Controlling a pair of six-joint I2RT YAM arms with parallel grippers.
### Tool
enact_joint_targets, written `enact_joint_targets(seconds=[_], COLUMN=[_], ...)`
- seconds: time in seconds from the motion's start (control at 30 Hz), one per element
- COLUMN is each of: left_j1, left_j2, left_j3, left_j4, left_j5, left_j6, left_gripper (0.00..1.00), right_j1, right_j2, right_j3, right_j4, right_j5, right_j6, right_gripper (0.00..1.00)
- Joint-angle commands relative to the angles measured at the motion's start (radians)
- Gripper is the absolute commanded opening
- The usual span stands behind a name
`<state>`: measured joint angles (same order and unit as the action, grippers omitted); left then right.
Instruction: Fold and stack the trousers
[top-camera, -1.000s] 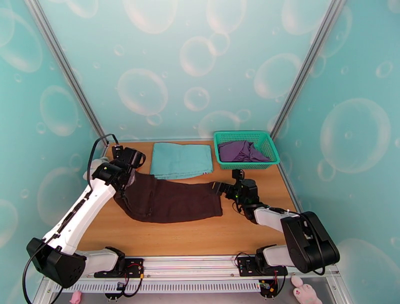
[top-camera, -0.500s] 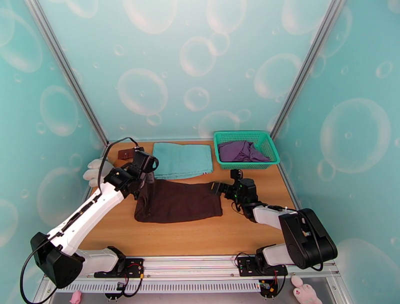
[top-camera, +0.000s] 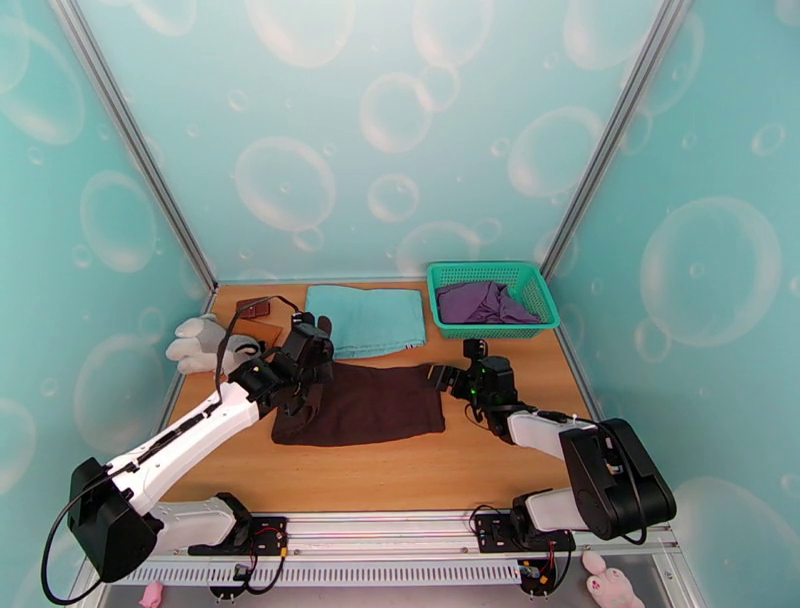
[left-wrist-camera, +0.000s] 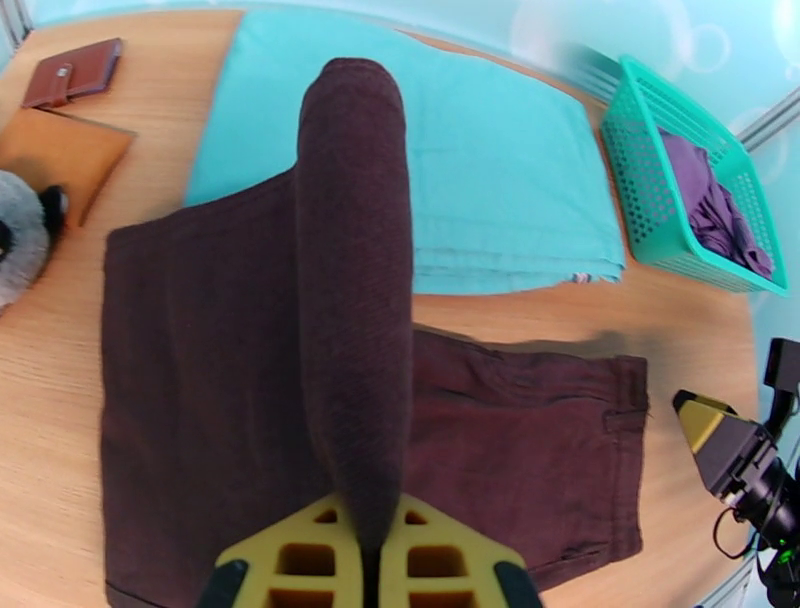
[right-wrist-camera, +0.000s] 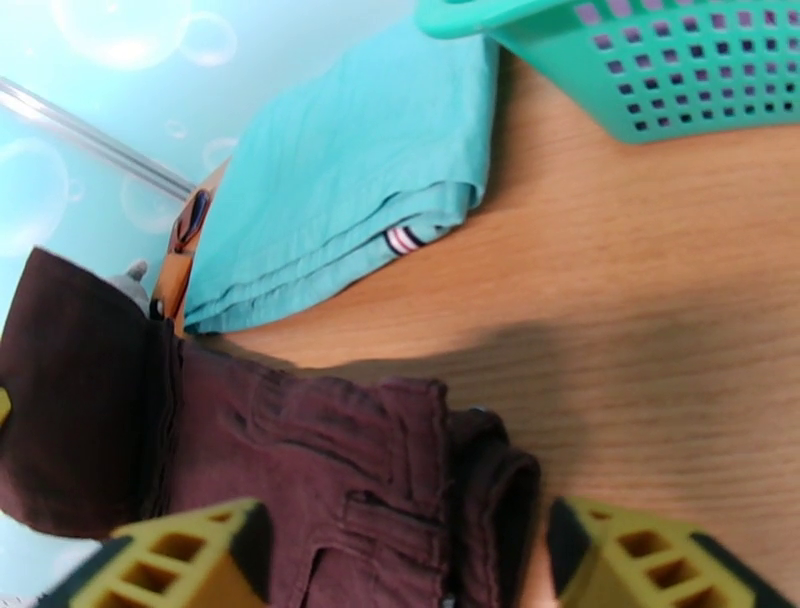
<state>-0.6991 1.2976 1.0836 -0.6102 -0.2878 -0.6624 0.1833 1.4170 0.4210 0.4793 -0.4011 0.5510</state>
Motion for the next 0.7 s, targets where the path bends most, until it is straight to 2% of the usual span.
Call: enact_joint_targets(seconds=[0.0,0.1,0.17,0.33,0.67], left_j1=[-0.055,-0.098,-0.120,-0.165,-0.257], left_j2=[0.029,0.053,0.067,0.105,0.177], left_j3=[-0.012,-0.021,-0.023,-0.015,0.022], left_j4=[0.117,0.158,0.181,0.226,0.264], left_j5=[-0.010,-0.030,-0.045,-0.065,-0.086], left_j6=[-0.096,-0.146,-0.172,-0.206,-0.241], left_gripper=[0.00,0.00,0.00,0.00,0.00], right_j1=[-0.011,-0.012,-0.012,-0.001,0.029], right_j2=[0.015,0.025,0.036,0.072,0.176], right_j3=[0.029,0.039,0.041,0.050,0.102], right_j4=[-0.029,-0.049,-0.053,-0.049,-0.098], right_j5=[-0.012,-0.019,-0.027,-0.057,-0.025], right_j6=[0.018,0.013,0.013,0.011,-0.009], right_gripper=[0.64,0.50,0.45,0.39,0.32])
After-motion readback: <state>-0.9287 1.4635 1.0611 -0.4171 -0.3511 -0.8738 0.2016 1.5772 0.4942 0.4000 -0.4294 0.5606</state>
